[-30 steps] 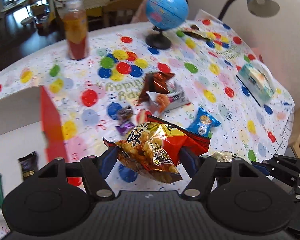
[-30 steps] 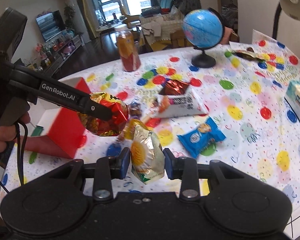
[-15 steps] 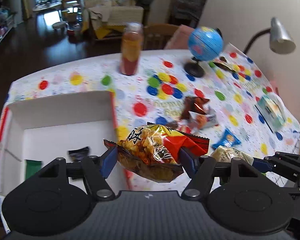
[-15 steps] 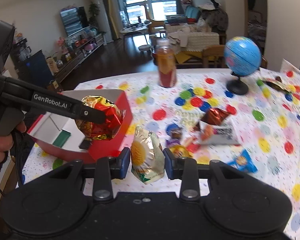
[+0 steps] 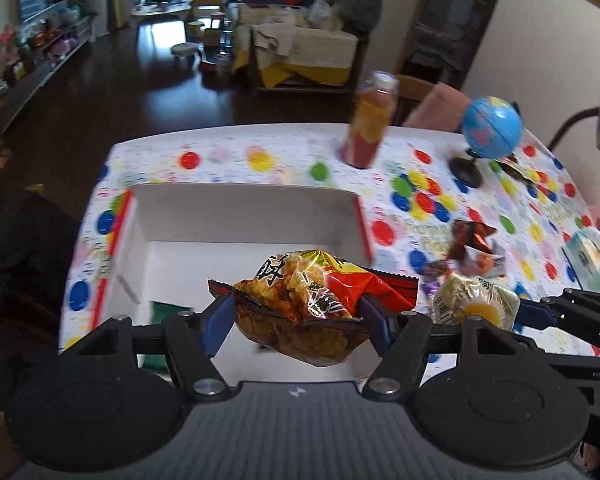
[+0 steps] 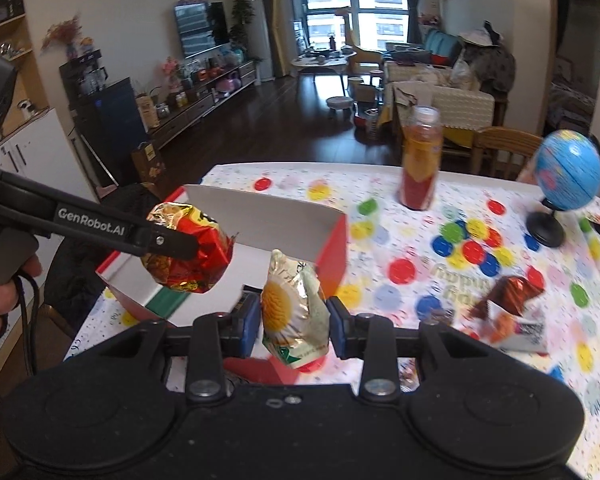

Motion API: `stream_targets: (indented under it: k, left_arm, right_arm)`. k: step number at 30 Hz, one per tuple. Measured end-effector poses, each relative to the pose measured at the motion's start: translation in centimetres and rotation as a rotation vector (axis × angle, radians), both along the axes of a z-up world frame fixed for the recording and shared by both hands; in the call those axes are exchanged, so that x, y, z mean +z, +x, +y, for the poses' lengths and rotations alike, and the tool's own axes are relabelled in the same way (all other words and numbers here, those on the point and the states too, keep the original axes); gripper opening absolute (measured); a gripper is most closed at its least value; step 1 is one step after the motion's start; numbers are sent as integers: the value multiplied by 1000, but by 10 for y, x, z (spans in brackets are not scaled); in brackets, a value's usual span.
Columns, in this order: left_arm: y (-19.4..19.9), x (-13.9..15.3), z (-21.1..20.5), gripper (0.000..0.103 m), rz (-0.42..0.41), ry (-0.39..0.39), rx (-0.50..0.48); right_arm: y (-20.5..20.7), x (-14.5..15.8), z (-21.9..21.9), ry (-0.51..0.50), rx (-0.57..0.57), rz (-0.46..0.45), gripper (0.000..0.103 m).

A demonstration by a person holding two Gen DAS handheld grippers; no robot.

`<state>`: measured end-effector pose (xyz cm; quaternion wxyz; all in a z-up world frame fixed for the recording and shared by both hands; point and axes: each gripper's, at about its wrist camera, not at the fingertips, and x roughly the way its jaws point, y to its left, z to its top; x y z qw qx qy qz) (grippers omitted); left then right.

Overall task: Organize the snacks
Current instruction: 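Carry the chip bag and pastry over the box and release both, then move both tools back toward the remaining snacks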

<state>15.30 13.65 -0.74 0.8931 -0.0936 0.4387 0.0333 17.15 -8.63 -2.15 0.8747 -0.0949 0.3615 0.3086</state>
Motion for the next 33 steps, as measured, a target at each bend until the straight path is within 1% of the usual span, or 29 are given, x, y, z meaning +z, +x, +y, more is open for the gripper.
stream_targets:
  k: [10, 12, 13, 14, 16, 20, 23, 26, 29, 33]
  left_arm:
    - [-10, -16, 64, 67, 28, 32, 109]
    - [-9, -21, 75, 63, 40, 39, 128]
    - [-9, -25, 80, 60, 46, 39, 135]
    - [-8, -28, 84, 54, 51, 38, 140]
    - [-4, -35, 91, 54, 62, 41, 148]
    - [8, -53, 99, 54, 96, 48, 159]
    - [12, -68, 100, 54, 126, 50, 161]
    - [13, -80, 95, 54, 150, 75, 145]
    - [12, -89, 92, 54, 168, 76, 140]
    - [12, -97, 89, 54, 182, 82, 139]
  right_arm:
    - [11, -17, 58, -43, 37, 11, 34]
    - [14, -23, 67, -54, 37, 15, 34]
    - [17, -27, 71, -56, 37, 22, 34]
    - [19, -31, 76, -62, 36, 25, 34]
    - [24, -38, 82, -70, 30, 37, 34]
    - [35, -59, 94, -93, 24, 71, 34]
    - [44, -78, 99, -99, -1, 123, 34]
    - [47, -94, 103, -131, -13, 155, 35]
    - [47, -103, 107, -148, -11, 175, 35]
    - [44, -104, 110, -154, -1, 160, 36]
